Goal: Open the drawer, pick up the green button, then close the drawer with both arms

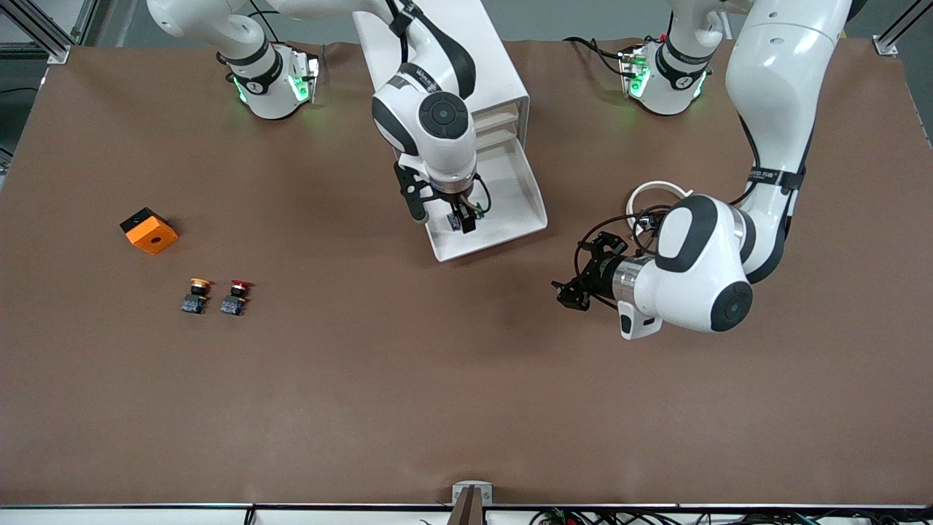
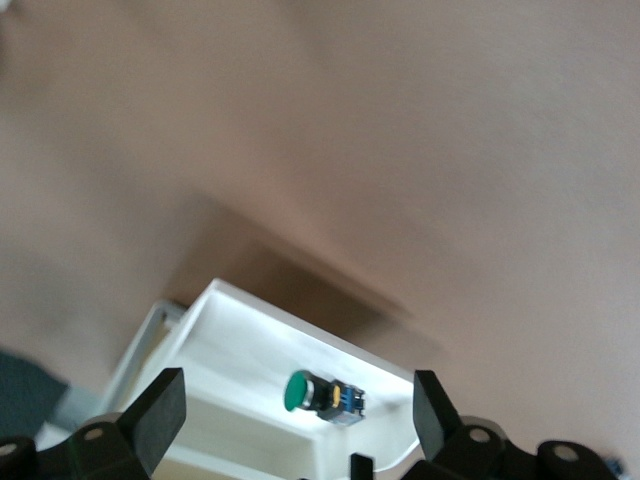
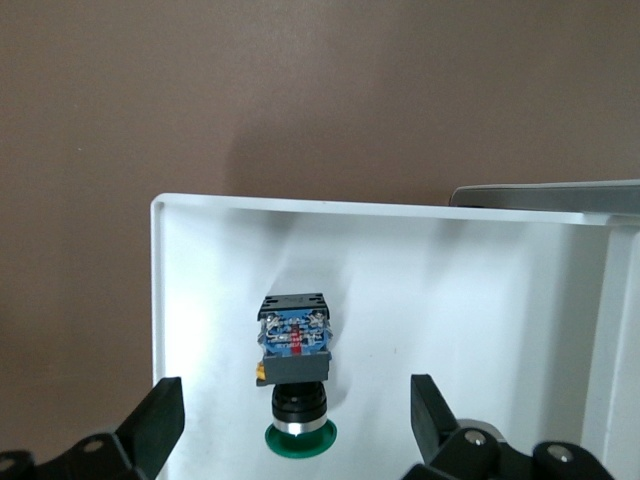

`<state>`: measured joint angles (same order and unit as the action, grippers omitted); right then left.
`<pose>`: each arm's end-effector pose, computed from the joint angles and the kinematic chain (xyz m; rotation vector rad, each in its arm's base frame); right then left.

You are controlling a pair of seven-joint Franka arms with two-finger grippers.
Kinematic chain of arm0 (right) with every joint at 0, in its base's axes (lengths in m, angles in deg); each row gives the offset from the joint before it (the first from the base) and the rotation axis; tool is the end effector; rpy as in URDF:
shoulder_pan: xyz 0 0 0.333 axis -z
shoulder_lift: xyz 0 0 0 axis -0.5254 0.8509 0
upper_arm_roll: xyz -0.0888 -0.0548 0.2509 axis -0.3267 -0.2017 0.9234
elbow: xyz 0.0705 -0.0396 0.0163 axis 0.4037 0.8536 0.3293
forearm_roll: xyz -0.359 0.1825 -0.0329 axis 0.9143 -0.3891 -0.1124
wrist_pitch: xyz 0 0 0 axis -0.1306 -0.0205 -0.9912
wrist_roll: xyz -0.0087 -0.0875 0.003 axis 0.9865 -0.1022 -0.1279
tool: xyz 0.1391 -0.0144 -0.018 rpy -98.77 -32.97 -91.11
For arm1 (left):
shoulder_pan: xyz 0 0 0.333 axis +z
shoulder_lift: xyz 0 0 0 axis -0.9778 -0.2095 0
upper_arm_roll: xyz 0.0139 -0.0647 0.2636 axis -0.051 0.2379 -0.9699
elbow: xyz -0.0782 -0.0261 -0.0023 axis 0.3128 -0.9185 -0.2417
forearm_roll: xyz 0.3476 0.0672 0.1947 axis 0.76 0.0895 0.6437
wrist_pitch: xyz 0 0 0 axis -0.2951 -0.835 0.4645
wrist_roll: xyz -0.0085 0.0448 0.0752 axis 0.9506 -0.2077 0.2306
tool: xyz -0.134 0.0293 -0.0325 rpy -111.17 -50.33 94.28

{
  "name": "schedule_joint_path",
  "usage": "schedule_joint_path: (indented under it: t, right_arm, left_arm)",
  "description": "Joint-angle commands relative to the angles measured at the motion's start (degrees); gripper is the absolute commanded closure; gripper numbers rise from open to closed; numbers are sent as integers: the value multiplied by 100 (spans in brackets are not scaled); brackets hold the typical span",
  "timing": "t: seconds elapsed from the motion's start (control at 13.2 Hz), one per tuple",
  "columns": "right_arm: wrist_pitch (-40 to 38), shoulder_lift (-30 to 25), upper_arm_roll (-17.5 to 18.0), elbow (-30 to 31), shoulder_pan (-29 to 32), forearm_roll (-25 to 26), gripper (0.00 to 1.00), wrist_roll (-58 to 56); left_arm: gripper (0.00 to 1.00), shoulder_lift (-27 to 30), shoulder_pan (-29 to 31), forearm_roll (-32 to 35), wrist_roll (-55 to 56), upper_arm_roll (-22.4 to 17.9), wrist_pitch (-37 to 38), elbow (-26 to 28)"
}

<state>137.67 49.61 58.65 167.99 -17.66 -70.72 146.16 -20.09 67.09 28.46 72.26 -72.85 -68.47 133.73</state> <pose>0.4233 0.4948 0.2396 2.5626 -1.7290 -0.1000 0.5970 -0.2814 0.2624 2.5202 1.2184 -0.8648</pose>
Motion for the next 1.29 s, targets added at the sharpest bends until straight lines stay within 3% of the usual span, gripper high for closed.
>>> schedule_joint_path:
  t: [0.0,0.15,0.38,0.68,1.22]
  right_arm:
    - [-31,206,-56,-144,-188,373,0,103]
    - [-22,267,-56,-153,-189,488,0,33]
    - [232,372,-65,-162,-189,514,0,24]
    - [355,408,-91,-162,-92,638,0,-11]
    - [373,443,-91,-162,4,664,0,-213]
  left_arm:
    - [0,874,-17,174,-1474,-44,-589,1088]
    - [0,1262,-17,420,-2512,-44,-1088,1659]
    - [0,1641,-78,763,-3175,-9,-2170,2408]
    - [0,1423,-438,1237,-3142,9,-2804,2445]
    - [0,658,-781,2222,-2246,26,-2867,1760]
